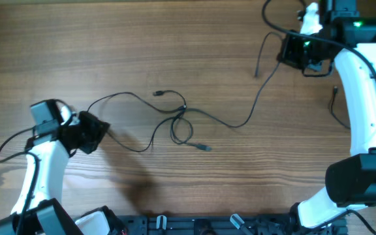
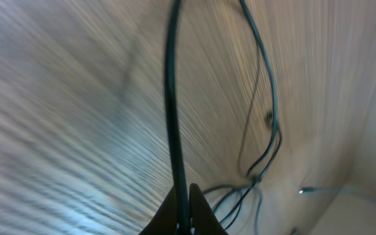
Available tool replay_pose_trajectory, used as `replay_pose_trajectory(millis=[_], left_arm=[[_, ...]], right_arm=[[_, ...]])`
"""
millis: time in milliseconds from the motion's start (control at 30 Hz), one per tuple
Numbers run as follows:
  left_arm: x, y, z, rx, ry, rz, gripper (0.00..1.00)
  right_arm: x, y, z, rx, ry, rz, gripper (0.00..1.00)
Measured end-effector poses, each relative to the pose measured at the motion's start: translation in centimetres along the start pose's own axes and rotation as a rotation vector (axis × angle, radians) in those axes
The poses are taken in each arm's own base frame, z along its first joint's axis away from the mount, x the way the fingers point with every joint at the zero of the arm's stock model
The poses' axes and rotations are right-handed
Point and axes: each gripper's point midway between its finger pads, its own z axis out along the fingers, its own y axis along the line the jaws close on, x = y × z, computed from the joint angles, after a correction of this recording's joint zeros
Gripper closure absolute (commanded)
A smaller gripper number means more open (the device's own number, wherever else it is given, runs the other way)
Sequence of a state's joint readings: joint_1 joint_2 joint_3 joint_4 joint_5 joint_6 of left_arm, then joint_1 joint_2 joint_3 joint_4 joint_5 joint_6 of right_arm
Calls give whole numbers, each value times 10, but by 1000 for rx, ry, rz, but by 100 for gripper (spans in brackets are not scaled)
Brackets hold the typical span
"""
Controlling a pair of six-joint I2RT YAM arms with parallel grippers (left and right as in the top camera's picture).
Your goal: Untangle cables
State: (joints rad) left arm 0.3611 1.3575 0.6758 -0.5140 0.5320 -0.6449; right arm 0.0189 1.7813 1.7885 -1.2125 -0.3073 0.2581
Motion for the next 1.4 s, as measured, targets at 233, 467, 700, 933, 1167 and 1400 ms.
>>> replay_pose_trajectory(millis=[233,467,700,933,1167,1400], left_arm=[[30,-15,16,-31,55,168,96],[42,-17,24,-81,55,246,96],[40,-14,24,-104,36,254,96],[39,-13,24,-109,31,255,96],[38,-13,24,-112,28,255,96],[38,-13,24,-112,28,255,96]], right_arm=[[32,36,10,-22,97,-137,51],[53,69,18,-47,135,-242,39],[72,62,42,93,174,-224,41],[80,7,63,367,175,-38,39],[66,28,73,247,138,-119,35],[89,87,75,-101,243,-302,37]])
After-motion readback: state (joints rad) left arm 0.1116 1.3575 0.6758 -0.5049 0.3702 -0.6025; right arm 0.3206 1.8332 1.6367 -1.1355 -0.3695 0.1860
